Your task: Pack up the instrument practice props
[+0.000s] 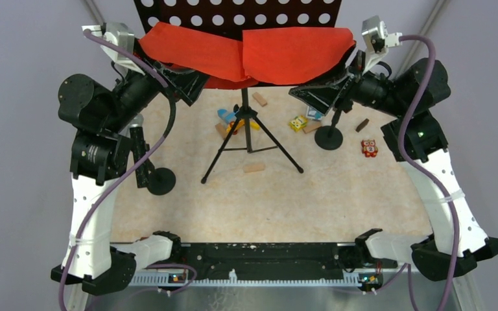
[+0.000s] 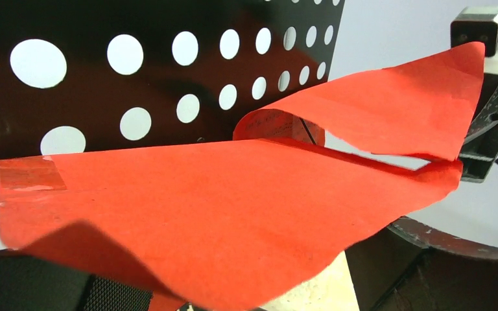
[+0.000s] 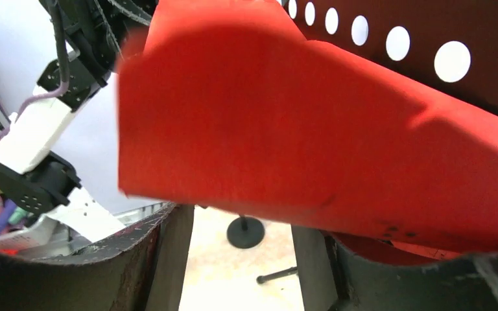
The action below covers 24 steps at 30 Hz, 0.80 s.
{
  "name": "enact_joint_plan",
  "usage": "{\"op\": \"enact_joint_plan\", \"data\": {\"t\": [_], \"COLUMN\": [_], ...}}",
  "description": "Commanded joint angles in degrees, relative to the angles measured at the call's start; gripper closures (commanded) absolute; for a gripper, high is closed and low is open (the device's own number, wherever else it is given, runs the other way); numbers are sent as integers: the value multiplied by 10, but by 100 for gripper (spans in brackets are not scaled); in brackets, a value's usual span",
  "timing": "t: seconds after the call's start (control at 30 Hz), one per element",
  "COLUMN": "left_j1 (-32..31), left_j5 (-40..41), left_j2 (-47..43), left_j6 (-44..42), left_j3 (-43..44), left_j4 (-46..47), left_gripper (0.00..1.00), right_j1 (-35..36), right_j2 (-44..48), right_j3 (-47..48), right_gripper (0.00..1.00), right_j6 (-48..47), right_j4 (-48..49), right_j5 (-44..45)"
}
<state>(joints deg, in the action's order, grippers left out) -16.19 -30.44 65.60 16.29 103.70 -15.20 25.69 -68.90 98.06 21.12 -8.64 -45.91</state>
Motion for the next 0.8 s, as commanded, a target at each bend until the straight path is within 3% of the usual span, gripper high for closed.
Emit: {"op": "enact_joint_plan", "data": {"t": [0.0,0.33,0.77], "left_j1": [-2,-2,-1], "left_j5": [-6,-5,0], "left_j2": [-11,-22,-24], "left_j6": [7,9,11], "left_j3": [-10,-20,-20], "left_j4": [31,38,43], "left_gripper": [1,1,1], "right_j1": [-2,53,129], "right_j2": [22,50,-71], "right_j3": [-51,-147,-9], "right_gripper": [44,34,36], "right_j6": [-60,-319,-363], "right_j4": [136,250,225], "right_j5": [-32,-60,22]}}
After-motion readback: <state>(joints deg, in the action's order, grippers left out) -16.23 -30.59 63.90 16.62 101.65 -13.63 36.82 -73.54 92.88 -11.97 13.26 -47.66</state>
